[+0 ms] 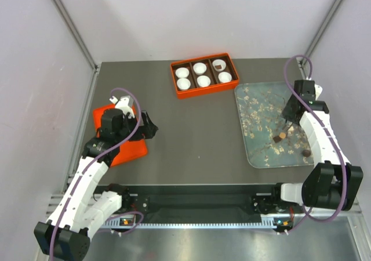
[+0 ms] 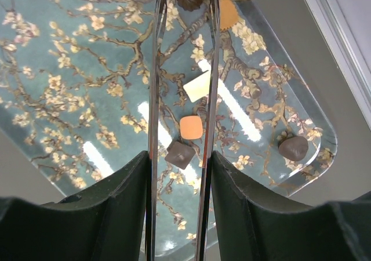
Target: Pack the chocolate
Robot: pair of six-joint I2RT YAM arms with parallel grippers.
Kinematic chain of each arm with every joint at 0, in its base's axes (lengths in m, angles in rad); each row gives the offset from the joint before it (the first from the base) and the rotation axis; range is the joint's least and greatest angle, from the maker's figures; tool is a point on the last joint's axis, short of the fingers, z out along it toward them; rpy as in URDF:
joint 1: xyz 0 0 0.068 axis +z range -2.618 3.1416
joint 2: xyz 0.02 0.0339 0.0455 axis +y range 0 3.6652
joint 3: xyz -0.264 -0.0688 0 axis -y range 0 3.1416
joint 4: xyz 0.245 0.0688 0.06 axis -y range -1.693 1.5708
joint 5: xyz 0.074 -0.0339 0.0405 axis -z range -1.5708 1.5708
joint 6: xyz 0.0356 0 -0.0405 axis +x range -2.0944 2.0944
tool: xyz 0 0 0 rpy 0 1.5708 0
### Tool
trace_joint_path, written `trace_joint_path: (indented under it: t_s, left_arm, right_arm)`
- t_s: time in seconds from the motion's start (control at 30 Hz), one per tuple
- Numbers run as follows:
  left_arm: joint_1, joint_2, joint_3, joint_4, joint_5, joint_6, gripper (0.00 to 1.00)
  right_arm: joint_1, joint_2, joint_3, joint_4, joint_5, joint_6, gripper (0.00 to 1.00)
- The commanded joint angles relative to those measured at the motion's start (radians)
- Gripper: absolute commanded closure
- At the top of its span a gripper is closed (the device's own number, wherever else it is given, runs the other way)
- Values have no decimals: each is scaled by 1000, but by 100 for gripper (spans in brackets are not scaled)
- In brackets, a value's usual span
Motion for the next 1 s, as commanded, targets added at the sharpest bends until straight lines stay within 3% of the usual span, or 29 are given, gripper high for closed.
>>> trace_joint_path:
  t_s: [0.0, 0.47, 0.67, 0.97]
  left_arm:
    - [-7, -14, -5, 32, 4, 9, 2]
    - [-15, -15, -2, 31, 7, 10, 2]
    - [-23, -20, -2, 29, 2, 12, 2]
    - [-29, -23, 1, 26, -7, 12, 2]
  right_arm:
    - [-22, 32, 2, 43, 1, 3, 56]
    - [-54, 8, -41, 38, 78, -30, 55]
    - [-96, 8, -58, 66, -20, -10, 55]
    - [-107, 22, -89, 92, 5, -21, 55]
